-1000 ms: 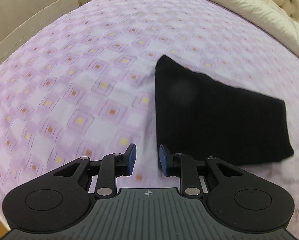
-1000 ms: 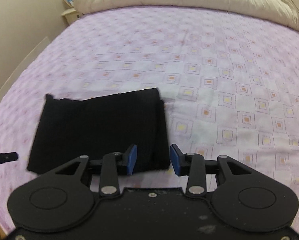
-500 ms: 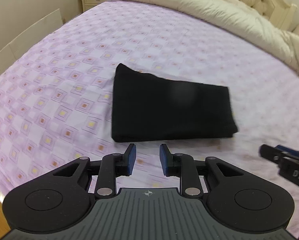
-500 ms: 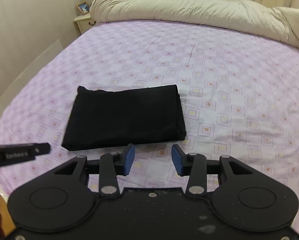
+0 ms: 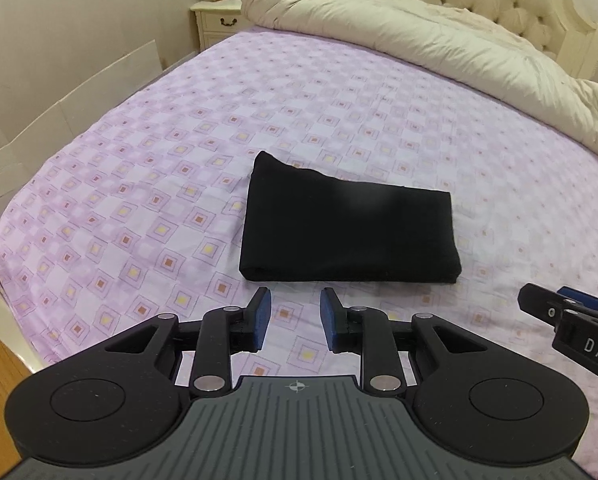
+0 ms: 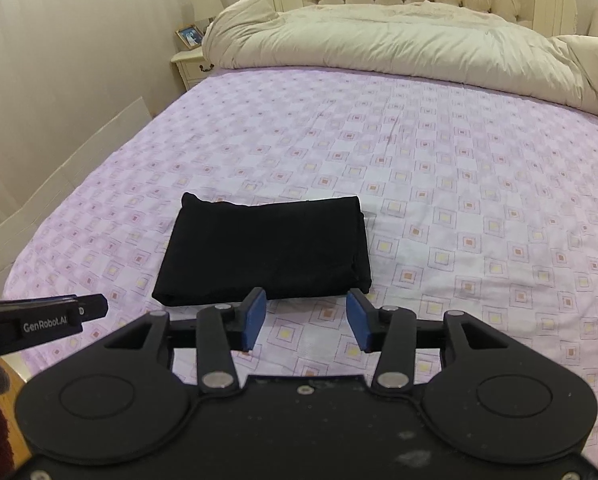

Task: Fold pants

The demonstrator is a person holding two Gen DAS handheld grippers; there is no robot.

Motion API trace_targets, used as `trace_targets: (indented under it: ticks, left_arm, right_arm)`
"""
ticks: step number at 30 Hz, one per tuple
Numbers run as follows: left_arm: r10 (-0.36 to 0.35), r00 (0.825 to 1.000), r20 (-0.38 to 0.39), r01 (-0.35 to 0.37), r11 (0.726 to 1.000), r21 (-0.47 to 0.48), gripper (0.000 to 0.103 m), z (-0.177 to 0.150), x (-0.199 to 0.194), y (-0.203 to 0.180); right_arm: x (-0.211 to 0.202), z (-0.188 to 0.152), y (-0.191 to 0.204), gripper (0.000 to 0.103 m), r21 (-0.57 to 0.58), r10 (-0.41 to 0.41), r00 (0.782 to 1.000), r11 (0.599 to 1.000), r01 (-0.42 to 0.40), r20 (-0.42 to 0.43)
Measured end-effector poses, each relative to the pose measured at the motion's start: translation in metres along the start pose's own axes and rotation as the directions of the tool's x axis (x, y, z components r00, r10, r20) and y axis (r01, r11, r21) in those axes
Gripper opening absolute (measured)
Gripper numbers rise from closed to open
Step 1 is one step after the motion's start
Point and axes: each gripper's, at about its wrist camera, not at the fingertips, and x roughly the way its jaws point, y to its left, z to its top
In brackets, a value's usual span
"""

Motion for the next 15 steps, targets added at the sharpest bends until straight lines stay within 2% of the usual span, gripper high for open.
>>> trace_targets:
  ticks: [4,9,15]
  left_arm:
    - [0.025,0.999,0.039,-0.025,1.000,0.004,0.026,-0.005,-0.012,-0.004]
    - [0.101,0.989,0.111,-0.108,0.993,0.055,0.027,-0.013,-0.027,-0.015]
    - [0.043,0.995,0.090,-0.048,0.998,0.045,0.027,-0.019,-0.033,-0.015]
  right_arm:
    - [-0.008,-0.003,-0.001,0.049,-0.003,0.006,1.000,1.000,-0.006,0.009]
    - [-0.014,-0.007,0.001,0.049,-0.014,0.013,1.000,1.000,-0.013,0.019]
    - [-0.024,-0.013,0.004,0.050,-0.046,0.027,0.999,0.999,-0.026,0.022]
